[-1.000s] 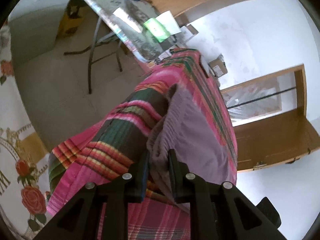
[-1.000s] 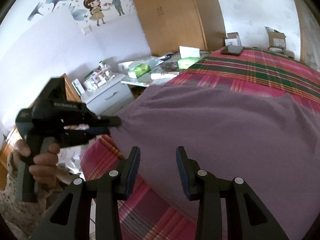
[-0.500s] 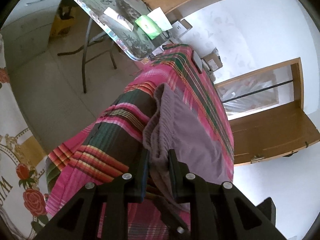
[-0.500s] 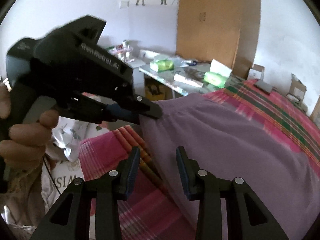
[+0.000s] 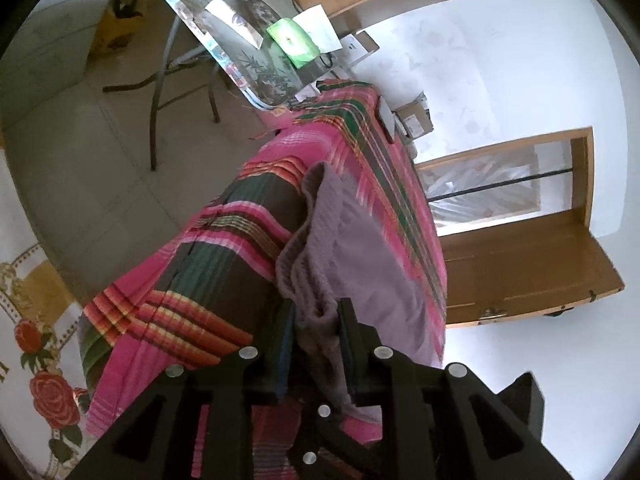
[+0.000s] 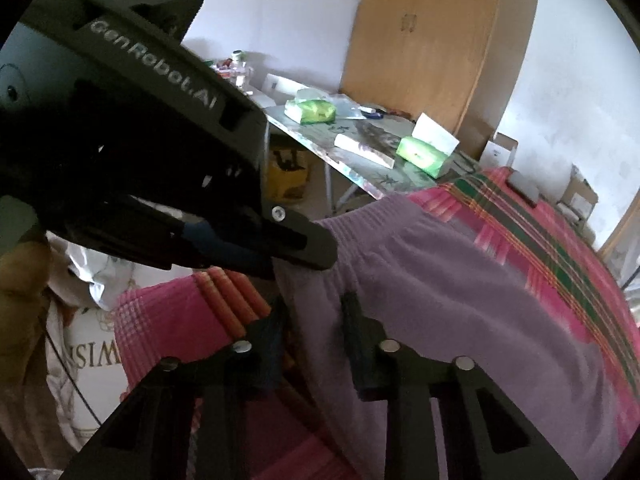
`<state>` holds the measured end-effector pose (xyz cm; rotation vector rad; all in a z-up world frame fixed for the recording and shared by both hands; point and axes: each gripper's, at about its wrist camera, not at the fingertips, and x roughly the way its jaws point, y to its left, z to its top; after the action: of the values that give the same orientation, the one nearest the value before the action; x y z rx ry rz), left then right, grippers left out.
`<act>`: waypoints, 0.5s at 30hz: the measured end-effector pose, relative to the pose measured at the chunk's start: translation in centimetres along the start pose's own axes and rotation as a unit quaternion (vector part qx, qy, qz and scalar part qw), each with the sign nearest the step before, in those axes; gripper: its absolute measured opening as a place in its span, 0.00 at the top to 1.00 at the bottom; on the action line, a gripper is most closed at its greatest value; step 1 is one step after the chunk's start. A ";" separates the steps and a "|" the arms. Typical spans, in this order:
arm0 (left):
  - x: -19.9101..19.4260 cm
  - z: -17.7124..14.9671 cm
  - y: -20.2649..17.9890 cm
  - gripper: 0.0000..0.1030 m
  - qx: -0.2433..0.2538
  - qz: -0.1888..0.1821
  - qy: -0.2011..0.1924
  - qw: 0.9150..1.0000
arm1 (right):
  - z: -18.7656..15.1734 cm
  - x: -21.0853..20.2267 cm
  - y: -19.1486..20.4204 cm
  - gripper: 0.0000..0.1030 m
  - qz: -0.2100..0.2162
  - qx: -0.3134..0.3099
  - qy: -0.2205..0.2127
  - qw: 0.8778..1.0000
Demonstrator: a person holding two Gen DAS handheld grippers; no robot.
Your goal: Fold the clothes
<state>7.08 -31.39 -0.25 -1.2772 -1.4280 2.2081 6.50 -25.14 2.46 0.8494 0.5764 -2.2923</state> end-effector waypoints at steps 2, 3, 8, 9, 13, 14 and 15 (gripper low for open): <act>-0.2 0.4 0.0 0.66 -0.003 -0.019 -0.006 1.000 | 0.0 -0.2 -0.1 0.85 -0.005 0.002 -0.007 1.000; -0.3 0.8 -0.1 0.65 -0.002 -0.024 -0.009 1.000 | 0.0 -0.5 -0.2 0.85 -0.007 0.004 -0.014 1.000; 0.3 2.3 -0.3 0.58 -0.006 -0.049 0.012 0.999 | 0.0 -1.2 -0.8 0.87 -0.006 0.018 -0.037 0.999; 0.8 2.6 -0.3 0.58 -0.008 -0.057 0.025 0.998 | 0.0 -1.3 -1.0 0.87 -0.004 0.022 -0.040 0.999; 2.5 3.6 -0.2 0.57 -0.014 -0.065 0.054 0.996 | -0.3 -2.1 -1.4 0.87 0.002 0.035 -0.051 0.998; 3.0 3.8 -0.2 0.57 -0.017 -0.065 0.063 0.996 | -0.3 -2.2 -1.5 0.87 0.003 0.039 -0.055 0.998; 3.4 4.0 -0.1 0.57 -0.027 -0.069 0.070 0.995 | -0.3 -2.5 -1.7 0.88 0.005 0.043 -0.059 0.997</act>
<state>1.92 -31.87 -1.41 -1.2822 -1.4822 1.9642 6.99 -22.78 4.22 0.7480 0.4237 -2.3546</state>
